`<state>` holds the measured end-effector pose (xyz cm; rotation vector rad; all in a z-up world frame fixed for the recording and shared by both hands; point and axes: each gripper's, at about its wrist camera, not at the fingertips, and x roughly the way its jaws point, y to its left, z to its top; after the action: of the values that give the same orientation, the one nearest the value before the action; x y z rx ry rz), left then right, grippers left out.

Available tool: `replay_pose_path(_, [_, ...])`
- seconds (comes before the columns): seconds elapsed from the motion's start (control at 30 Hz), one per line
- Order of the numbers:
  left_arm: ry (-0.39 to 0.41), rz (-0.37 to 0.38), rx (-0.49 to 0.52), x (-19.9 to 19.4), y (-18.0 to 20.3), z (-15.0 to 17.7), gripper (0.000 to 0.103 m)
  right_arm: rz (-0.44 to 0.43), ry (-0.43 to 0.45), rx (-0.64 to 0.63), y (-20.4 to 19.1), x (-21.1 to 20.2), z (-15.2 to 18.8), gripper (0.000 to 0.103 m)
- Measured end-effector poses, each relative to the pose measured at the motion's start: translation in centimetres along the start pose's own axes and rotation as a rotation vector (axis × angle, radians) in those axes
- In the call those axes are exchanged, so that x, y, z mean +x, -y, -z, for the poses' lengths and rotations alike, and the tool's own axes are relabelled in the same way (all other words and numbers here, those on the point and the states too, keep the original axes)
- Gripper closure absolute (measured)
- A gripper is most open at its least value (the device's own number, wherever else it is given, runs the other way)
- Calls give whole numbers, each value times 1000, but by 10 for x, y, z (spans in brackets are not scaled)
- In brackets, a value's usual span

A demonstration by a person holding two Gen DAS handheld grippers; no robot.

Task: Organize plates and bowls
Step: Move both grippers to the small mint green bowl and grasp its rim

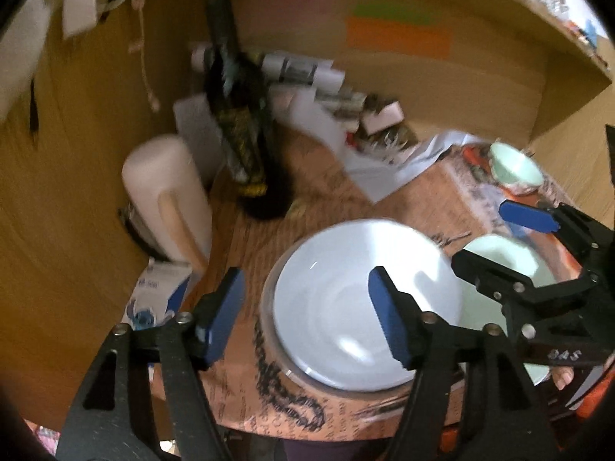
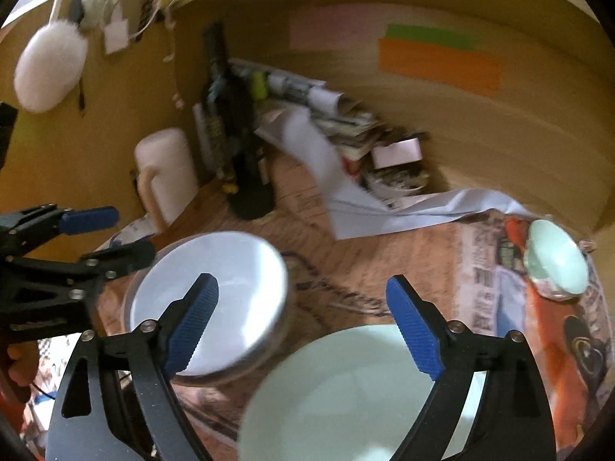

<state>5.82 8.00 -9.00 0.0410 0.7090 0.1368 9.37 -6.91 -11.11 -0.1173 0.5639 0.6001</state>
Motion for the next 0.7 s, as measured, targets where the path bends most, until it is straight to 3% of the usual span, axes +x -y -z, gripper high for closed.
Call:
replay_pose_path(0.17, [60,39,17,-7,17,-24,20,77,40,47,37,-14,-6,15])
replay_pose_path(0.3, [77,63,32,-2,35,-44,19,137,67,79,65,-25,-7,13])
replay_pose_path(0.5, [43,116,36,21,62,-73,12,275,109,111,117,-37,-7,6])
replay_pose_path(0.7, [-13,142,65,54,97,-98,10,362,85,191,178,-34,-4,6])
